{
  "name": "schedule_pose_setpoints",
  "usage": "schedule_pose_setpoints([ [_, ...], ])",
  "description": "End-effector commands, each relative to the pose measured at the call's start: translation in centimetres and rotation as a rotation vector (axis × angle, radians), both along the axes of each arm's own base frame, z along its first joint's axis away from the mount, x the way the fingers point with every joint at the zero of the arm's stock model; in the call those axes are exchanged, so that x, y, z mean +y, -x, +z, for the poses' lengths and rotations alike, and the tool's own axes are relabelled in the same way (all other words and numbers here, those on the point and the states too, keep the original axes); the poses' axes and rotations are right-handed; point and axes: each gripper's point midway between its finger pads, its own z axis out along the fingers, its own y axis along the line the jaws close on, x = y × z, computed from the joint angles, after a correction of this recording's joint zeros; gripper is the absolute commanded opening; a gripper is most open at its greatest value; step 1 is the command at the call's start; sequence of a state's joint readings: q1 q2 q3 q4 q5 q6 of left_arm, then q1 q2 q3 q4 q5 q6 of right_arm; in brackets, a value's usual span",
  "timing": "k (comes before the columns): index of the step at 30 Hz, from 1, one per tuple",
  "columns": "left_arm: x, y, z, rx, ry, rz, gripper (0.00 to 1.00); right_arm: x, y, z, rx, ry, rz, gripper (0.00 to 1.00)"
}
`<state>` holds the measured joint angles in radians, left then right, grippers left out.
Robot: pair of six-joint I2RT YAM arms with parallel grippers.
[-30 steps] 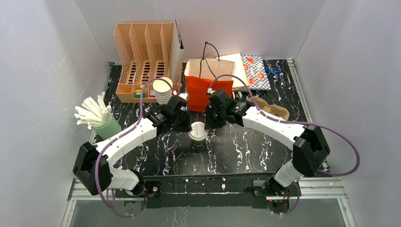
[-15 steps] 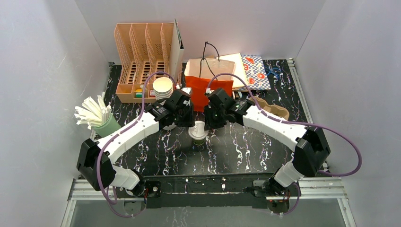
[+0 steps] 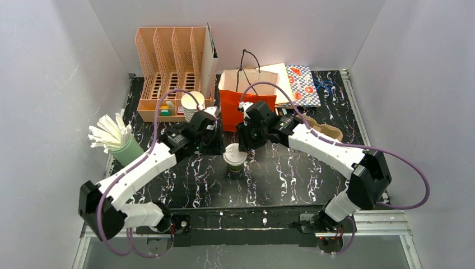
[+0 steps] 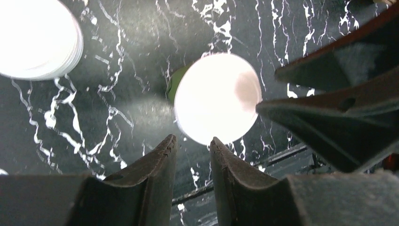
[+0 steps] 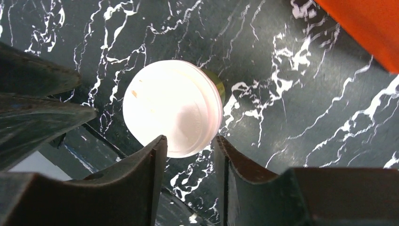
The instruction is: Pack the takeout coffee
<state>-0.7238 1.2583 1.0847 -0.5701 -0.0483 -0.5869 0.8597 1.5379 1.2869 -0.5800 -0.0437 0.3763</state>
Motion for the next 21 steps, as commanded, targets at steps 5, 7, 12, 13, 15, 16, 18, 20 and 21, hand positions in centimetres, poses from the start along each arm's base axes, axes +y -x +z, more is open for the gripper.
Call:
schedule_pose_setpoints([
  [5, 4.1, 2.3, 0.2, -0.028, -0.019, 0.088, 0.31, 2.4, -0.2, 6.9, -0.269, -0.182, 0.266, 0.98],
  [7, 4.5, 2.1, 0.0, -0.028, 0.001, 0.113, 0.31, 2.9, 0.4, 7.6, -0.272, -0.192, 0.338, 0.98],
  [12, 4.1, 1.8, -0.4, 0.001, 0.096, 0.120, 0.31, 3.7, 1.0, 7.1, -0.271, -0.139, 0.480, 0.98],
  [13, 4.1, 1.7, -0.7, 0.009, 0.107, 0.122, 0.31, 3.9, 1.1, 6.9, -0.266, -0.136, 0.498, 0.98],
  [15, 3.8, 1.7, -1.0, 0.025, 0.142, 0.119, 0.30, 4.1, 0.9, 6.5, -0.256, -0.125, 0.506, 0.98],
  [16, 3.8, 1.6, -1.1, 0.027, 0.159, 0.124, 0.30, 4.2, 0.7, 6.2, -0.252, -0.115, 0.504, 0.98],
  [18, 3.6, 1.4, -1.2, 0.031, 0.194, 0.131, 0.31, 4.3, 0.5, 5.6, -0.240, -0.100, 0.501, 0.98],
  [20, 3.2, 1.3, -1.3, 0.038, 0.222, 0.129, 0.32, 4.4, 0.3, 5.0, -0.234, -0.090, 0.498, 0.98],
  [21, 3.2, 1.2, -1.4, 0.041, 0.229, 0.130, 0.32, 4.5, 0.3, 4.7, -0.231, -0.090, 0.501, 0.98],
])
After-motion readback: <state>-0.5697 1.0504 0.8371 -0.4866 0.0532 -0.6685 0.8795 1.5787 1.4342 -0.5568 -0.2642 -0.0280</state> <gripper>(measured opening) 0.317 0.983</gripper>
